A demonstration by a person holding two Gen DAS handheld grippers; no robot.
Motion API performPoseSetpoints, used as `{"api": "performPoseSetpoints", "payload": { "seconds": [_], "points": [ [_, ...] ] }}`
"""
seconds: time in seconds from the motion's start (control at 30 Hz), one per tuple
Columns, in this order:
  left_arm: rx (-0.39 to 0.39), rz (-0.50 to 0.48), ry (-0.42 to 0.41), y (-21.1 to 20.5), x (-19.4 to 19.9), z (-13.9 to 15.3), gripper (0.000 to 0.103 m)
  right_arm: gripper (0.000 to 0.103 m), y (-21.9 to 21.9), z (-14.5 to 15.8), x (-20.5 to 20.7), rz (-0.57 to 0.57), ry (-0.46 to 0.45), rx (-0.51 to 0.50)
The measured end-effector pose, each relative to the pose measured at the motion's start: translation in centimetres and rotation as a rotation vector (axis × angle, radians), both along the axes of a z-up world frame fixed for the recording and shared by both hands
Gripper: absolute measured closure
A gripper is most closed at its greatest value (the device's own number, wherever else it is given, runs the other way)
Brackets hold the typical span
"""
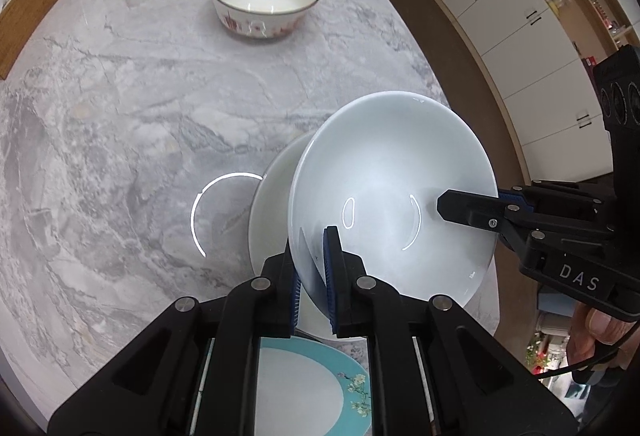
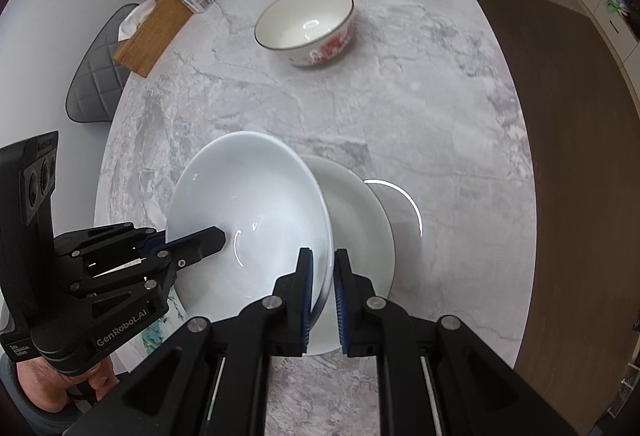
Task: Organize plates and bowls
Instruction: 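Lift the small white bowl with both grippers and lower it into the large white bowl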
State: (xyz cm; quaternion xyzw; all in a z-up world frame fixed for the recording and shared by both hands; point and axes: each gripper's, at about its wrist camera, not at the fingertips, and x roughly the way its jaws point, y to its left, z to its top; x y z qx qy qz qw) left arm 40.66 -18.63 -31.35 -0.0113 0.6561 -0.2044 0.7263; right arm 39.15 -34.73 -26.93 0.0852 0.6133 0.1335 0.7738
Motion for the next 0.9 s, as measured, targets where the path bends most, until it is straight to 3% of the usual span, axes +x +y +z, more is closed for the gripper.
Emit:
{"api": "performPoseSetpoints", "payload": {
  "seconds": [0.27,0.9],
  "points": [
    [0.031,-0.015,0.031,-0.3,-0.8,-2.9,0.094,0.091,-0.1,-2.5,-0.7,-0.002,0.043,-0.017],
    [0.05,-0.015,0.044,-1.3,0.1,-5.8,0.094,0.091,0.1,-5.1,-0.3,0.016,0.069,-0.073]
  ]
}}
